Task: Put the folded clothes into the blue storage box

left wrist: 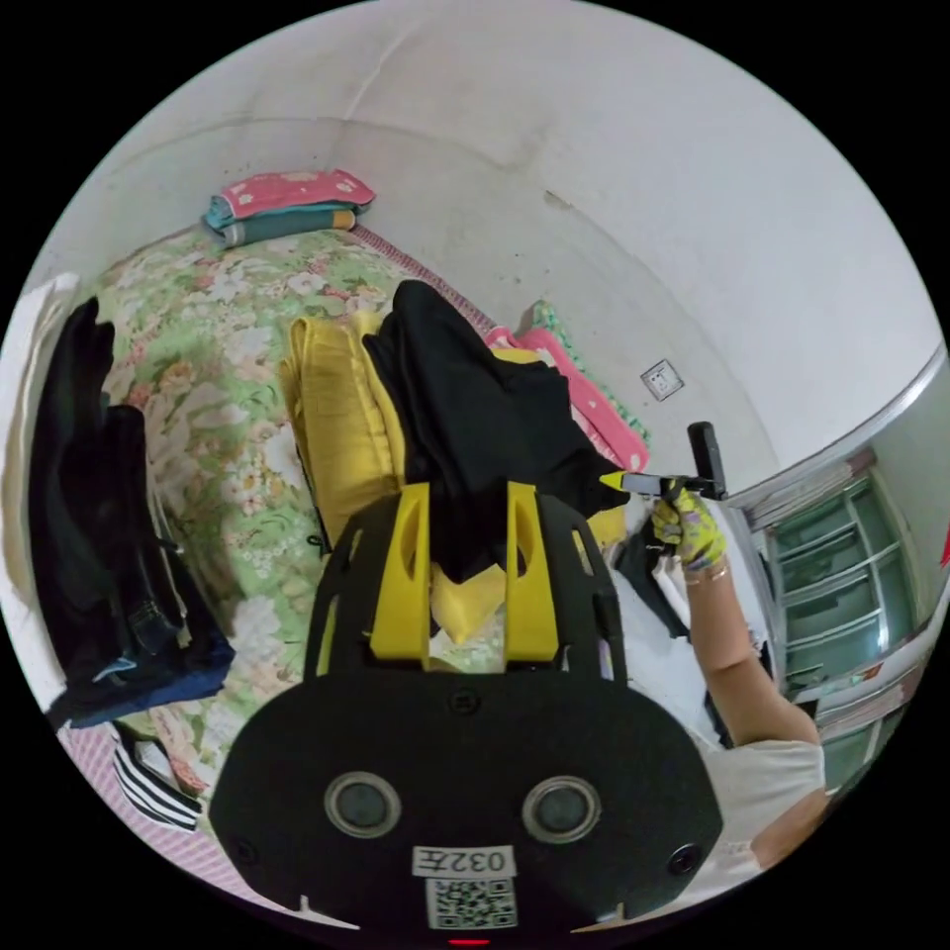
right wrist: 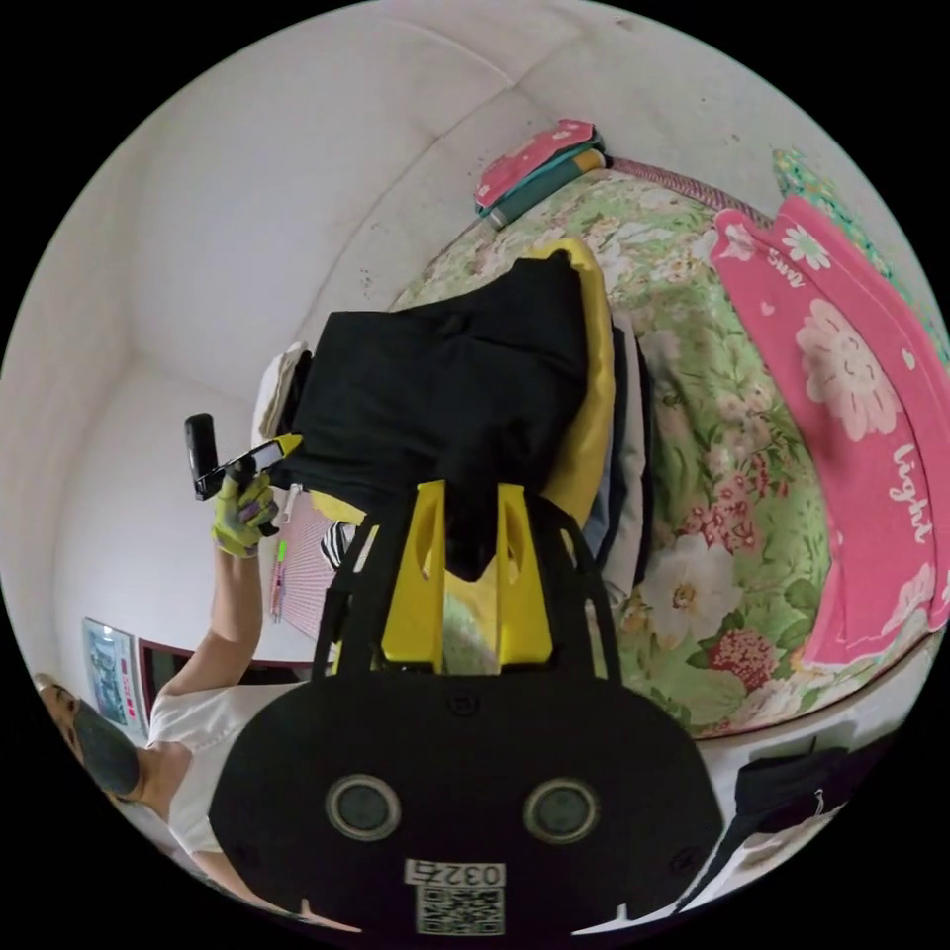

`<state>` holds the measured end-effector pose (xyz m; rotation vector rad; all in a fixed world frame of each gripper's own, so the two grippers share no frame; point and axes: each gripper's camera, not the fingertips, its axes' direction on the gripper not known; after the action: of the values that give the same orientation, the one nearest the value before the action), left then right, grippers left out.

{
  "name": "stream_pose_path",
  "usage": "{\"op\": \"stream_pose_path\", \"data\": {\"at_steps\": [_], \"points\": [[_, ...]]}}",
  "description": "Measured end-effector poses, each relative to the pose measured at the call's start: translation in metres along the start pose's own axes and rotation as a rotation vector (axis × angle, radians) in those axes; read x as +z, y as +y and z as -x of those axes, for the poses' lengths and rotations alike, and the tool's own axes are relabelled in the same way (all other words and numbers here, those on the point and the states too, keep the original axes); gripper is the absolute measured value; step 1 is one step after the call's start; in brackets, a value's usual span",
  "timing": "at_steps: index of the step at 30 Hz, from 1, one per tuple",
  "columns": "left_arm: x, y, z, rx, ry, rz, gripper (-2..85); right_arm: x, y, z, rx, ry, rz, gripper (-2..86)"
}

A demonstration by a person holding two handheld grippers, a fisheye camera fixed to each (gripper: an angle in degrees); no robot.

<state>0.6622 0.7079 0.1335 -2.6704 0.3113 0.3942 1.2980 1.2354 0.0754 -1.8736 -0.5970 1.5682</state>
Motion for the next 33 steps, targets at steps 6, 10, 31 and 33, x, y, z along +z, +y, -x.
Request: {"op": "stream_pose_path", "data": {"at_steps": [6,10,31,33], "points": [[-0.025,0.005,-0.022,0.115,-0.057,0.007,6.1,-0.052,0.006,0.019,-0.051,-0.028,-0.104,6.6],[-0.054,0.007,-0.011,0.109,0.101,-0.029,5.1,-0.095,0.025,0.036,-0.109,-0.16,-0.215,6.3],[-0.067,0.091,0.049,0.047,0.321,0.005,11.2,-0.089,0.143,-0.023,0.154,-0.477,-0.165,15.9],[-0.061,0.088,0.043,0.054,0.27,0.052,12.7,-0.091,0.147,-0.028,0.18,-0.481,-0.178,16.0]]}}
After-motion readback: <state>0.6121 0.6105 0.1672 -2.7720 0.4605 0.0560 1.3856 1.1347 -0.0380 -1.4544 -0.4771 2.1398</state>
